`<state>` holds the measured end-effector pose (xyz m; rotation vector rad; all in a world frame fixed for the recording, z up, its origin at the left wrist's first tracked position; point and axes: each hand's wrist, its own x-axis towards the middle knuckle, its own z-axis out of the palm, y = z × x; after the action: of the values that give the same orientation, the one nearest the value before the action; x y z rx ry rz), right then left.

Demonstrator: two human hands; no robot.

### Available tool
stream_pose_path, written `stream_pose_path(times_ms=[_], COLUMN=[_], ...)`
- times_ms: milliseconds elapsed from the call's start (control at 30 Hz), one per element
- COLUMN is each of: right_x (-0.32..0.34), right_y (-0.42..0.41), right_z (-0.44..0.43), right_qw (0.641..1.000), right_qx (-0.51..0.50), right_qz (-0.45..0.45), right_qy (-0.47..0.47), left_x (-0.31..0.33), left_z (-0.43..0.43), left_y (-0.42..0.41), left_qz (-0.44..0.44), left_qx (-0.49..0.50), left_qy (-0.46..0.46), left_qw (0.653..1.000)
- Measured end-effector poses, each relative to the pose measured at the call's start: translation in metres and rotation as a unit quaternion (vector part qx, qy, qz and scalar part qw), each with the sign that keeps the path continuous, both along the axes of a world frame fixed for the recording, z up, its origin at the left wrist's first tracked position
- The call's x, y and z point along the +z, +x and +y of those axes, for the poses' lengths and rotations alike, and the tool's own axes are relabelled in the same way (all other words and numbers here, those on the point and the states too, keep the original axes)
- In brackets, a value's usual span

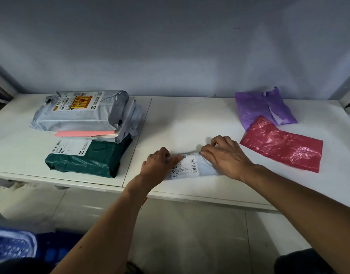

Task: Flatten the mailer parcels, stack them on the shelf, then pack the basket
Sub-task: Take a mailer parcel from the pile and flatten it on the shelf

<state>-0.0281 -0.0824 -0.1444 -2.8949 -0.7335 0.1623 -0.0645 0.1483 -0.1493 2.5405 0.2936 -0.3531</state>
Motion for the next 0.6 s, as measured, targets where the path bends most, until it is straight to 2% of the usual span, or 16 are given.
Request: stream_pose_path(times_ms=[100, 267, 467, 600], right_x=[-0.01, -0.027, -0.035, -0.034], right_y=[0.009, 0.021, 0.03, 0.031], right_z=[0.002, 0.004, 0.005, 0.004], right_qw=[1.0, 1.0, 1.0, 1.0], right_qx=[-0.012, -0.014, -0.002, -0.009], right_qz=[0.008, -0.005, 0.0, 0.002], right_qy=[0.016, 0.007, -0.014, -0.023], left_x=[-0.01, -0.021, -0.023, -0.018], left_z=[-0.002, -0.006, -0.006, -0.013], left_y=[0.007, 0.012, 0.013, 0.015], left_qz=[-0.022, -0.071, -0.087, -0.11], left_qx=[0.004, 0.033, 0.008, -0.034], left_qy=[0.053, 0.043, 0.086, 0.201], left_qw=[0.998, 0.996, 0.992, 0.973])
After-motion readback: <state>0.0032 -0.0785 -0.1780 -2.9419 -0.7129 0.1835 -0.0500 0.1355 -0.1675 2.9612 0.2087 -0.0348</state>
